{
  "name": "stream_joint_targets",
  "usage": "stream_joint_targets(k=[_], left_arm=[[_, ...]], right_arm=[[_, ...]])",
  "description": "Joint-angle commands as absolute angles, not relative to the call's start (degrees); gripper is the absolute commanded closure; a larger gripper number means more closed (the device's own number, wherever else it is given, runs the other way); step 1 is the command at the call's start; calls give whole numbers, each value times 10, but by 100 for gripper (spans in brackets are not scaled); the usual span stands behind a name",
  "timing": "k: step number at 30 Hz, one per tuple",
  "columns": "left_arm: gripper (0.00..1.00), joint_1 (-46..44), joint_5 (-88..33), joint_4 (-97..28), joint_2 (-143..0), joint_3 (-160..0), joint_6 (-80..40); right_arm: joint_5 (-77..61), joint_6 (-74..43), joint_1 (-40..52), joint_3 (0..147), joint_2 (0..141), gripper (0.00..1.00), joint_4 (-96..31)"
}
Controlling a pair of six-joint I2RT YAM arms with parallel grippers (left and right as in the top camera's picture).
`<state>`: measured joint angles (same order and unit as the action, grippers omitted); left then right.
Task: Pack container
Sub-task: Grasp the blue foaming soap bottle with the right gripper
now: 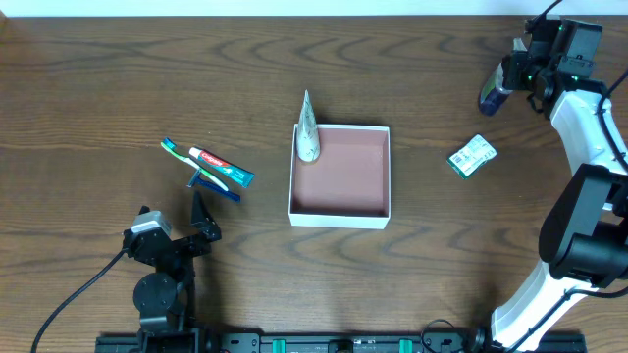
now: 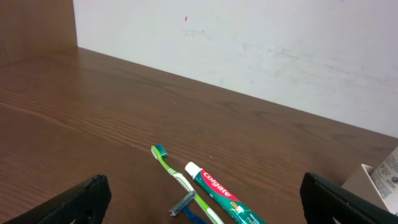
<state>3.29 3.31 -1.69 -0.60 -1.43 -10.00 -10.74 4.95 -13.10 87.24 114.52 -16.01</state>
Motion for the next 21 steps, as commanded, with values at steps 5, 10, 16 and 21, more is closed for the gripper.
stream_joint_targets(k=[5, 10, 16, 21], left_arm=[[2, 35, 38, -38, -3, -2, -88], [2, 35, 38, -38, -3, -2, -88], [2, 35, 38, -38, -3, -2, -88], [2, 35, 38, -38, -3, -2, -88]], right_arm=[[-112, 48, -127, 873, 1145, 89, -153], [-112, 48, -127, 873, 1145, 81, -147], [-112, 48, -127, 873, 1145, 64, -143], [-112, 50, -127, 873, 1145, 51, -134]])
